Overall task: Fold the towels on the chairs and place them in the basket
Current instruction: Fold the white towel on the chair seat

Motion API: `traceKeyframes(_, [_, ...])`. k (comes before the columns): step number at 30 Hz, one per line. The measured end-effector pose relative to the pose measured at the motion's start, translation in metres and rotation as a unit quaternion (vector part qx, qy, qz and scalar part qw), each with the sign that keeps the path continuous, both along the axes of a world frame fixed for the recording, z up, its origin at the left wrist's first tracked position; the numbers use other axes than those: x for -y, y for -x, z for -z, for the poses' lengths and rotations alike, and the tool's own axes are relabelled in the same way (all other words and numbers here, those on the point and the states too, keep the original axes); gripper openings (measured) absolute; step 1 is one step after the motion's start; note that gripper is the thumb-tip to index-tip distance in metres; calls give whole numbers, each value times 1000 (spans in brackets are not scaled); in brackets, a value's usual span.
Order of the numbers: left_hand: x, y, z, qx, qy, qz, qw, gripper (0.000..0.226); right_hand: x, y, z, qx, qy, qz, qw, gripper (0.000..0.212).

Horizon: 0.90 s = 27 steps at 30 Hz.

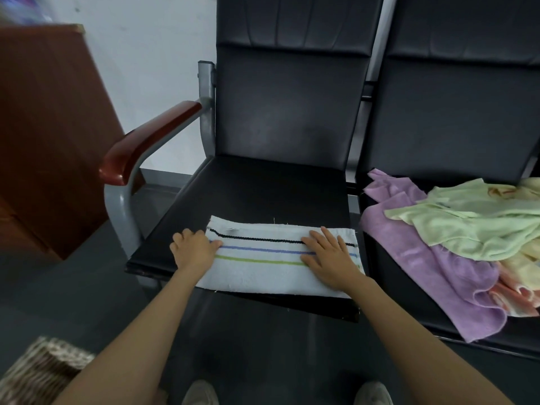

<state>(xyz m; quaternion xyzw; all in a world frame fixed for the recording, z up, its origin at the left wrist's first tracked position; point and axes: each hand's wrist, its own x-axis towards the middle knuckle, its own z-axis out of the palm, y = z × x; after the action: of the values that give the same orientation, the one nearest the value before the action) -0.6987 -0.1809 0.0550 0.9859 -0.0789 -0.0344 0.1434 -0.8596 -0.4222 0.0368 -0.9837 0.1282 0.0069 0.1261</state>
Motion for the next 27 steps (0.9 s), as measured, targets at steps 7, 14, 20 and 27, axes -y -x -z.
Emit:
traceKeyframes(7, [3, 3, -24, -10, 296, 88, 951, 31, 1, 2, 3, -20, -53, 0, 998, 60])
traceKeyframes(14, [45, 19, -64, -19, 390, 180, 903, 28, -53, -37, 1, -66, -8, 12, 998, 64])
traceKeyframes(20, [73, 33, -66, -36, 331, 204, 921, 37, -73, -61, -6, 36, -210, -26, 977, 48])
traceKeyframes(27, [85, 50, -63, -95, 191, 288, 934, 39, -8, -14, -39, -13, -116, 14, 993, 32])
